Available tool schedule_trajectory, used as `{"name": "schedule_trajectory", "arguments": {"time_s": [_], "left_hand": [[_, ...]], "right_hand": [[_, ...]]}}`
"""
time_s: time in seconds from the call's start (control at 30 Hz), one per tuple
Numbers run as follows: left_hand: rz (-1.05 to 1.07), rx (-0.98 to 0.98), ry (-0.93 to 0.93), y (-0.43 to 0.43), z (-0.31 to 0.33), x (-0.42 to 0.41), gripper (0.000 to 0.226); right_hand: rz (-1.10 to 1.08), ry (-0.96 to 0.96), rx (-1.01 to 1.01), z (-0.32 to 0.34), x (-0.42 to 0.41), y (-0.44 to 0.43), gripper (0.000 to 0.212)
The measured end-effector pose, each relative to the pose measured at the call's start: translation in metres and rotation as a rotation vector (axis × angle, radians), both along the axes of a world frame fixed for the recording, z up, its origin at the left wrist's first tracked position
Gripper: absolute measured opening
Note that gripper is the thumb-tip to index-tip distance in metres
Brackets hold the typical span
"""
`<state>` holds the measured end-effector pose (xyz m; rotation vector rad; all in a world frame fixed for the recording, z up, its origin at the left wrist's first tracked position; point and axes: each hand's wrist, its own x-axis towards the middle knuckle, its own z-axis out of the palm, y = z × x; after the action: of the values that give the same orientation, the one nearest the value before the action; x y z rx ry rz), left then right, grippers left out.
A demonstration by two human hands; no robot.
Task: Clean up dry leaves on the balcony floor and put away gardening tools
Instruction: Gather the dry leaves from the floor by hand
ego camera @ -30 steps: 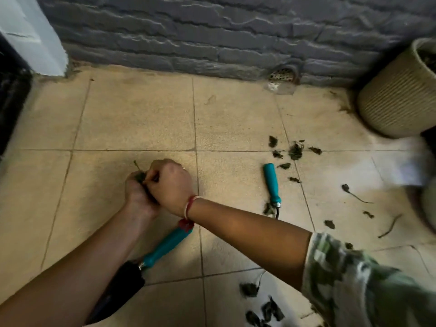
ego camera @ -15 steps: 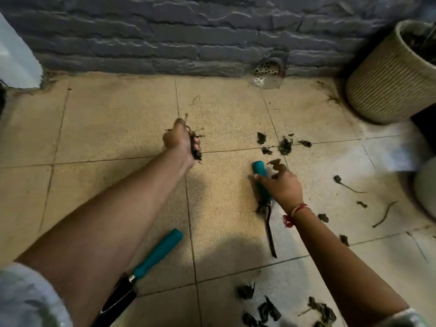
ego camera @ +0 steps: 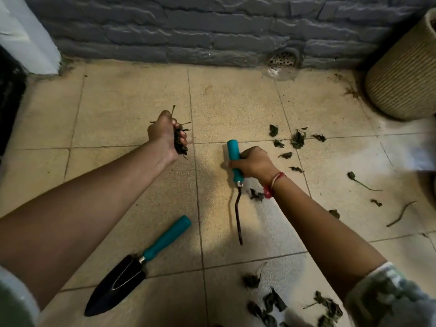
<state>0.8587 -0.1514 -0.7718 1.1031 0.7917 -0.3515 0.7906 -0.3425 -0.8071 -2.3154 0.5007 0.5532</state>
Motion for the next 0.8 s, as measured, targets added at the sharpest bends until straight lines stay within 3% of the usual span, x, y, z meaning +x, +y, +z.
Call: {"name": "schedule_trajectory", "arguments": {"time_s": [0.07,0.27,0.47,0.6,0.67,0.8], "left_hand": [[0.011,0.007,-0.002,0.008,-0.001,0.0,0.033],[0.032,-0.003,0.003,0.02,-0.007,-0.002,0.034],[0.005,-0.014,0.008,0.017,-0.015,-0.002,0.033],[-0.001,-0.037,0.019,0.011,-0.02,-0.002,0.033],[-0.006,-0.042,0.028,0.007,-0.024,-0.002,0.033],[-0.031,-0.043,0.024,-0.001,-0.031,-0.005,0.031]], "right_hand": [[0.029,0.039,0.096,-0.009,0.008,0.026,0.034],[0.136,-0.187,-0.139,-0.036,0.023,0.082,0.038],[0.095,-0.256,-0.089,-0.04,0.003,0.066,0.057],[0.277,-0.498,-0.559,-0.046,-0.053,0.017,0.07],[0.32,-0.479,-0.663,-0.053,-0.079,-0.011,0.073],[0.238,-0.269,-0.672,-0.07,-0.077,-0.053,0.072]]}}
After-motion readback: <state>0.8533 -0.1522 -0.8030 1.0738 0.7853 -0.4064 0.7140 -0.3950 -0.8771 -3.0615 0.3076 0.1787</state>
